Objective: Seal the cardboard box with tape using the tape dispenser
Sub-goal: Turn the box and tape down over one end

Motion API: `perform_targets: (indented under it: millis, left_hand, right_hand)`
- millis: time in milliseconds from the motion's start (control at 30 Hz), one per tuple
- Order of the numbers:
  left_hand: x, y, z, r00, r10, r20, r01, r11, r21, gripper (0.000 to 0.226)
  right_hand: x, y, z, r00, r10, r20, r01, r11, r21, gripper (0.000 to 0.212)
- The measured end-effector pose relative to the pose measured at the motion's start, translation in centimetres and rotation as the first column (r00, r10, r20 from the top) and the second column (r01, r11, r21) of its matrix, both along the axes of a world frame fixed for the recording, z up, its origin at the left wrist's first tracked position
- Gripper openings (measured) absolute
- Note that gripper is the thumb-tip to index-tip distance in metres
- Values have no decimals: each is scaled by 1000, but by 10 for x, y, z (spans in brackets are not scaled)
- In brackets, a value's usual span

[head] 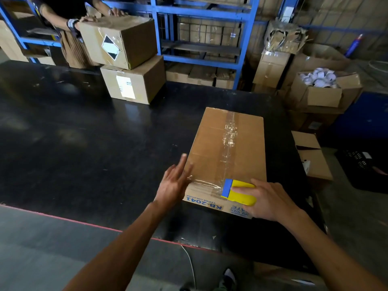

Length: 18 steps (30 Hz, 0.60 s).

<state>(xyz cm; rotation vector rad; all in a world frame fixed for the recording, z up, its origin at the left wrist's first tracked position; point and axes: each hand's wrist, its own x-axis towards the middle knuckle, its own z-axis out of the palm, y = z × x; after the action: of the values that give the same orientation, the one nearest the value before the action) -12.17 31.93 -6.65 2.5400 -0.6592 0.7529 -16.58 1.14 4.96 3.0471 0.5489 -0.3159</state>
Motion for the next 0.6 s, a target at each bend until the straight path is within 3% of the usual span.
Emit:
perform_targets:
  millis: [100,200,333,600]
  left_hand:
    - [14,-11,15,950,-311,27,288,908,305,65]
    - [32,-10,14,916,-386,-108,389,791,473,62]
    - [42,6,-1,904,-326,-277,419,808,414,68]
    - [44,8,-15,918,-245,-312,368,822,435,61]
  right_hand:
    - [2,1,0,1000,5,-6,-5,1000,-5,60]
    - [3,1,1,1000,7,1,-7,1000,-14,60]
    - [4,1,-1,1000,1,6,-1,1000,-22,59]
    - [4,4,0,999,21,29,-19,999,-42,57]
